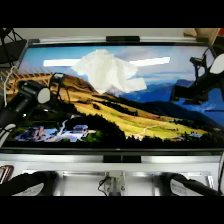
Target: Fold the shirts.
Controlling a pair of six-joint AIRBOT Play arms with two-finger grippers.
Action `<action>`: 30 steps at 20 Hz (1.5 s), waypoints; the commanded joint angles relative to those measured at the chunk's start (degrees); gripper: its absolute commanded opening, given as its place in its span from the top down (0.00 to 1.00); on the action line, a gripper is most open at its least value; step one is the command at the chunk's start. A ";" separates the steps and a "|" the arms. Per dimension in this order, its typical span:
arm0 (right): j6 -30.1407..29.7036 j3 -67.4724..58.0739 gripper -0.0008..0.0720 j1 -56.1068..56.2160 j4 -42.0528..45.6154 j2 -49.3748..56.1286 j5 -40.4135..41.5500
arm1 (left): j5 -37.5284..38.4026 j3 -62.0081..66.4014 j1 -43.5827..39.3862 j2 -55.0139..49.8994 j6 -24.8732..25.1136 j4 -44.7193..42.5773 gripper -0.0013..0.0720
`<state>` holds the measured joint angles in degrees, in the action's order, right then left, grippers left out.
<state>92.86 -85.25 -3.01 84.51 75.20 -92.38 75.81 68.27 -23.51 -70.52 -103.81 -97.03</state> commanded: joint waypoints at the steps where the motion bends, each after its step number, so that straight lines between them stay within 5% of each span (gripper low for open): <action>1: 0.00 0.02 0.07 0.02 0.00 0.04 -0.02 | 0.00 0.00 -0.04 0.02 0.02 -0.02 0.00; 15: 0.00 0.02 0.08 0.02 0.00 0.04 0.44 | -0.11 0.00 -0.04 0.02 -0.02 -0.02 0.00; 18: 0.09 0.02 0.07 0.02 -0.04 0.04 5.07 | -11.32 -0.07 -0.11 -0.48 -0.02 0.22 0.00; 21: -0.04 0.02 0.08 0.02 -1.36 0.04 7.41 | -19.23 -0.07 -0.11 -0.98 -0.04 7.28 0.00; 24: -0.09 0.02 0.07 0.02 -0.61 0.07 8.35 | -29.00 1.62 1.97 -5.31 -6.51 11.13 0.00; 30: 0.09 0.04 0.07 0.02 -3.74 0.11 7.26 | -28.24 24.48 13.14 -30.32 -1.29 32.74 0.00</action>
<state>92.86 -85.23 -3.01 83.18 75.26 -84.55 48.38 83.07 -14.35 -90.30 -108.05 -76.51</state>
